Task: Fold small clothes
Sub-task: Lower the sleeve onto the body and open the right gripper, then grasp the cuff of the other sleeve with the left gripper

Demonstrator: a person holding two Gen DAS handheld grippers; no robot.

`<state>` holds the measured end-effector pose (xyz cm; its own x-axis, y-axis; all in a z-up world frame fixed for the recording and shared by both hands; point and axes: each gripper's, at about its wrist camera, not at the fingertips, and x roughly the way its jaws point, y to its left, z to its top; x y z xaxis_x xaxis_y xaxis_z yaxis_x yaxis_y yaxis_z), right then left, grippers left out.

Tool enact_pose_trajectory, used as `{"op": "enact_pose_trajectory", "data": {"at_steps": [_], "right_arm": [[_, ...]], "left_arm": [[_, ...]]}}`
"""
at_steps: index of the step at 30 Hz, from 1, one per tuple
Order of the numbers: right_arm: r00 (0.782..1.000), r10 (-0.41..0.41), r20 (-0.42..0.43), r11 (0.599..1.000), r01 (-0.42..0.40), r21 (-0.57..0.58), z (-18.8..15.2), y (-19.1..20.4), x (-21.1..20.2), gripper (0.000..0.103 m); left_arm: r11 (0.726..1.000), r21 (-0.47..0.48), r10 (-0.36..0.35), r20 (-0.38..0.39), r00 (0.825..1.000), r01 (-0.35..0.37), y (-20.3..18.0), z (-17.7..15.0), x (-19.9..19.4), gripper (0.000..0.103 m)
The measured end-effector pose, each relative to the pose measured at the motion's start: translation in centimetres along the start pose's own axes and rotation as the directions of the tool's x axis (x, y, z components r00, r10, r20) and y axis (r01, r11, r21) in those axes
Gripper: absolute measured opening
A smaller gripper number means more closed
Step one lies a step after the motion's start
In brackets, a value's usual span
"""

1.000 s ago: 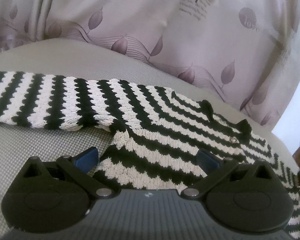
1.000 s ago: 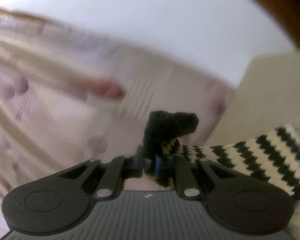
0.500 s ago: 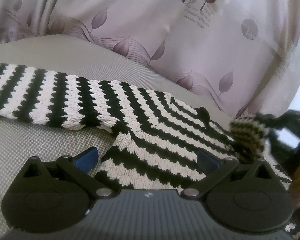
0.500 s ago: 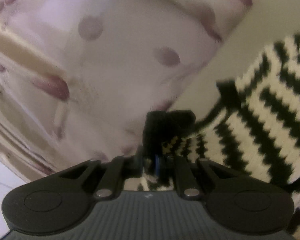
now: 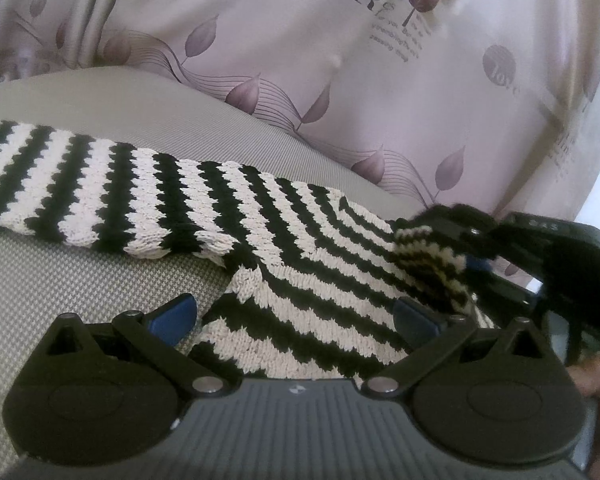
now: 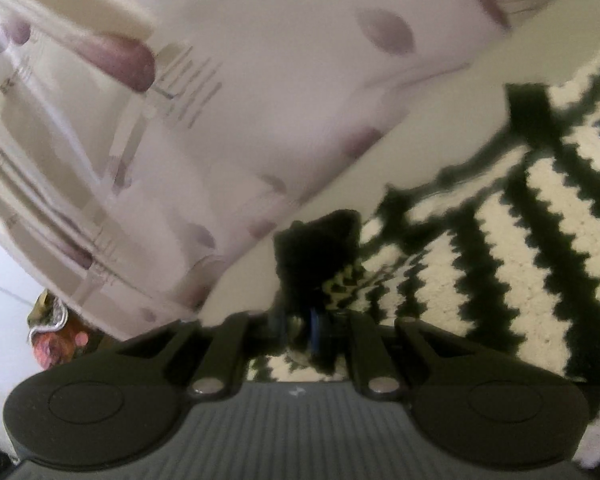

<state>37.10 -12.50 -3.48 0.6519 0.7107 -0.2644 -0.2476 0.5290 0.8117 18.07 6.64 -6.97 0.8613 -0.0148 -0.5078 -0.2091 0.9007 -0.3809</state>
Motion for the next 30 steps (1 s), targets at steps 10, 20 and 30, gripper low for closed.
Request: {"op": "enact_pose_trajectory", "data": {"at_steps": [10, 20, 30], "right_arm": [[0.990, 0.064, -0.123, 0.997, -0.058, 0.046, -1.4, -0.5, -0.4, 0.079], [0.994, 0.097, 0.052, 0.995, -0.096, -0.016, -4.0, -1.9, -20.5, 0.083], [0.911, -0.263, 0.317, 0.900, 0.350, -0.260, -11.6, -3.3, -39.1, 0.088]], "left_arm": [[1.000, -0.002, 0.002, 0.001, 1.000, -0.002, 0.0, 0.0, 0.0, 0.103], [1.000, -0.004, -0.016, 0.004, 1.000, 0.016, 0.1, 0.3, -0.4, 0.102], [0.991, -0.107, 0.097, 0.105, 0.990, -0.086, 7.7, 4.4, -10.2, 0.102]]}}
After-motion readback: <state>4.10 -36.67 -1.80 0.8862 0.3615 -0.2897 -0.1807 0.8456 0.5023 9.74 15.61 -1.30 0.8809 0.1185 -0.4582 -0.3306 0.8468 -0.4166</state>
